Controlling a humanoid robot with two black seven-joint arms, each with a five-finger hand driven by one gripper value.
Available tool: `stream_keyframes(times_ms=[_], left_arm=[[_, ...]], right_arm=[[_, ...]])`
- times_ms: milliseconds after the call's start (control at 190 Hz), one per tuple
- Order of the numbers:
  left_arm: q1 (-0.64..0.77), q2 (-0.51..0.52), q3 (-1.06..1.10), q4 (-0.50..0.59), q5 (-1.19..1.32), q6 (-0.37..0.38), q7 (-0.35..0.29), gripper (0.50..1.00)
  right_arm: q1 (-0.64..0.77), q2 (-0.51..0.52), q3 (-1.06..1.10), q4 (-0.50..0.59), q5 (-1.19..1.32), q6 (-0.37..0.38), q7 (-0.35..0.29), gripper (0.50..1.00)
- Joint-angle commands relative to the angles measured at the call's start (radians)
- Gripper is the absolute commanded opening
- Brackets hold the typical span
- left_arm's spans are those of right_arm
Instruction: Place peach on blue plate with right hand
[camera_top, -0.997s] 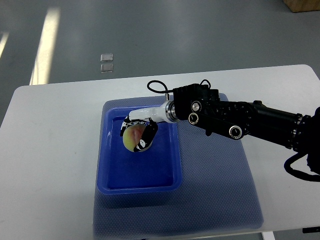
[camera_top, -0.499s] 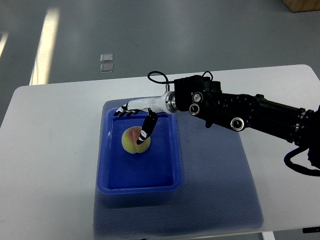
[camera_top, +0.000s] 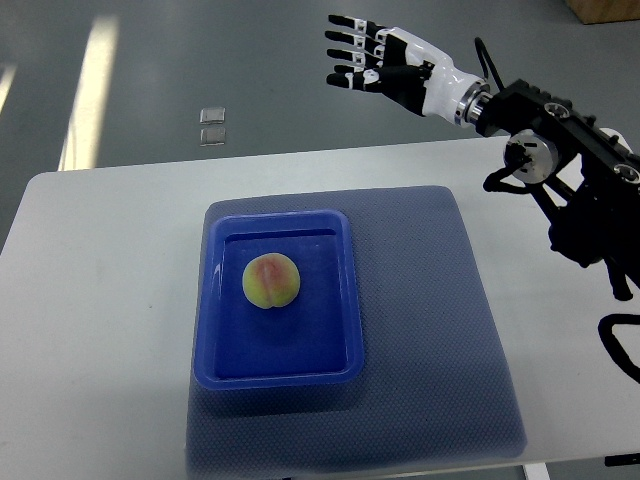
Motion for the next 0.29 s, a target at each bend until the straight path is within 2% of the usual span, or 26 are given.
stream_keyframes(times_ms=[0,89,283], left_arm=[[0.0,0.0,0.0,0.0,0.0,0.0,0.0,1.0],[0.0,0.0,0.0,0.0,0.0,0.0,0.0,1.0],[0.0,0.0,0.001,-0.001,0.0,0.0,0.0,1.0]], right_arm=[[-0.097,0.029,0.076,-0.05,0.185,0.002,0.086,0.93],[-0.146,0.056,0.084,-0.093,0.345,0.011,0.127,0.93],[-0.184,0.072,0.082,-0.136,0.504,0.014,0.135,0.93]])
